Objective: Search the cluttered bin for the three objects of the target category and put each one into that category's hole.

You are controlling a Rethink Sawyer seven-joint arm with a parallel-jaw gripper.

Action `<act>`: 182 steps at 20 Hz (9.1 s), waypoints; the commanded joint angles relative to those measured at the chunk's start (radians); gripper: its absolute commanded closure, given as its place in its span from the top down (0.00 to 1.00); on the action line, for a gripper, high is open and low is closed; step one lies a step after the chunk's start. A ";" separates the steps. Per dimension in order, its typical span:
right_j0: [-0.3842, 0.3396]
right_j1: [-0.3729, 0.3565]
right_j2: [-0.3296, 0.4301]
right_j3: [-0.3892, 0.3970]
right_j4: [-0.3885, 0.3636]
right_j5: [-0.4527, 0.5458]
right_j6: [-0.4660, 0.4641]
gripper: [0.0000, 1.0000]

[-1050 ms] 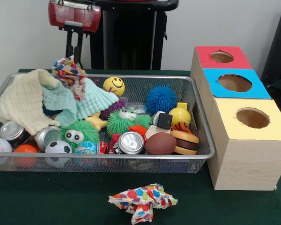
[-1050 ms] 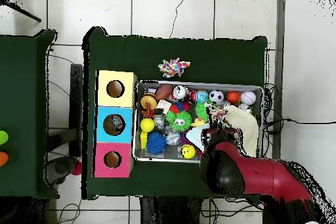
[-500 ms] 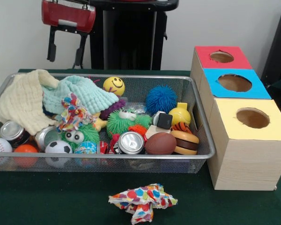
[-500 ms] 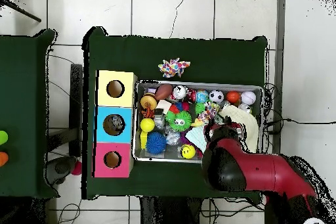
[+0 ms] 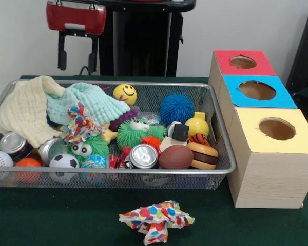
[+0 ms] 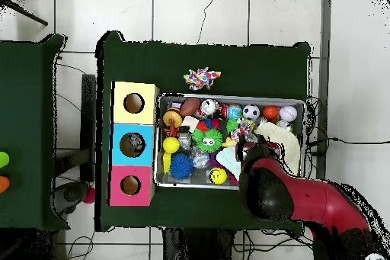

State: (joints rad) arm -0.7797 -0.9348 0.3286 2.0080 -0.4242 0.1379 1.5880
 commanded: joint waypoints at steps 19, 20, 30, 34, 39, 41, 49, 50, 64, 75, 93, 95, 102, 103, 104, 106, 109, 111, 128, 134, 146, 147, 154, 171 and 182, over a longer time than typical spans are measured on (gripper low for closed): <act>0.264 0.289 -0.163 -0.009 0.004 0.001 0.121 1.00; 0.268 0.294 -0.168 -0.010 0.010 0.002 0.125 1.00; 0.458 0.403 -0.416 -0.163 -0.046 -0.037 0.121 1.00; 0.457 0.389 -0.416 -0.161 -0.036 -0.025 0.118 1.00; 0.493 0.414 -0.460 -0.183 -0.028 -0.083 0.142 1.00; 0.520 0.448 -0.490 -0.207 -0.021 -0.139 0.159 1.00; 0.519 0.487 -0.499 -0.207 0.034 -0.235 0.188 1.00; 0.514 0.490 -0.494 -0.205 0.037 -0.250 0.189 1.00; 0.388 0.487 -0.356 -0.124 0.097 -0.420 0.252 1.00; 0.317 0.469 -0.246 -0.088 0.098 -0.342 0.231 1.00; 0.419 0.571 -0.345 -0.160 0.097 -0.334 0.149 1.00; 0.426 0.572 -0.353 -0.161 0.098 -0.342 0.151 1.00; 0.429 0.574 -0.356 -0.165 0.092 -0.346 0.154 1.00; 0.430 0.574 -0.356 -0.165 0.089 -0.344 0.151 1.00; 0.429 0.573 -0.356 -0.165 0.087 -0.344 0.150 1.00; 0.429 0.573 -0.354 -0.167 0.084 -0.337 0.145 1.00; 0.423 0.572 -0.347 -0.166 0.077 -0.336 0.143 1.00; 0.413 0.572 -0.337 -0.163 0.074 -0.340 0.146 1.00; 0.204 0.595 -0.083 -0.082 0.033 -0.393 0.197 1.00; 0.118 0.599 0.015 -0.028 0.065 -0.308 0.206 1.00; -0.019 0.613 0.184 0.078 0.165 -0.180 0.215 1.00; -0.024 0.613 0.191 0.083 0.169 -0.180 0.214 1.00; -0.022 0.606 0.187 0.089 0.186 -0.186 0.201 1.00; 0.236 0.429 -0.129 -0.012 0.073 -0.257 0.054 0.00; 0.277 0.430 -0.187 -0.049 0.032 -0.352 0.092 1.00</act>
State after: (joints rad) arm -0.5207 -0.5141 0.2106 2.1001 -0.3460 -0.1411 1.5880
